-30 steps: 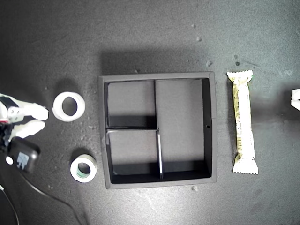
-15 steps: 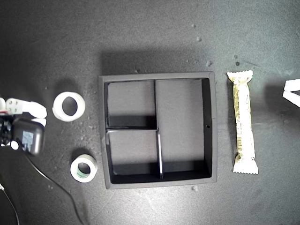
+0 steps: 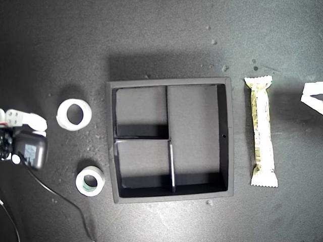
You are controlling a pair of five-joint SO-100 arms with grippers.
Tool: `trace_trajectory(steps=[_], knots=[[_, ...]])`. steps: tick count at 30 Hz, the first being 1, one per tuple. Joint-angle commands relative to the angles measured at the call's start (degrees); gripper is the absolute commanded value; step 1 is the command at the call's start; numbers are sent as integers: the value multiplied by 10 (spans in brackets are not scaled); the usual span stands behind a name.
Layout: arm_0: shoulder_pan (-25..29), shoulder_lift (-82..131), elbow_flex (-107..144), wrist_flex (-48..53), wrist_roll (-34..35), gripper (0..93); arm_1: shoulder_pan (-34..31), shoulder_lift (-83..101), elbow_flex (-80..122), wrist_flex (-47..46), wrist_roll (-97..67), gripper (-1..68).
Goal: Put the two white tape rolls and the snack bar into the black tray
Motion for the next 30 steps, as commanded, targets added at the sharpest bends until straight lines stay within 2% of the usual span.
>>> trace_trajectory(steps=[1,3,9,15,19,22,25,30], knots=[[2,28,-62,14,16,40,2,3,7,-14,-11,-5],[-18,28,-103,-1,62,50,2,3,7,-27,-27,-5],[-59,27,-224,-103,271,86,-1,3,7,-76,-71,-4],[-52,-155,-323,-192,382,123,19,3,7,-87,53,-2],[-48,-325,-385,-211,405,128,25,3,7,-83,150,-2],[-60,-357,-384,-211,397,128,32,3,7,-91,120,-2],[-61,-363,-381,-210,392,127,33,3,6,-131,-3,-2],[-56,-420,-385,-211,387,128,7,3,-18,-137,-221,-2]])
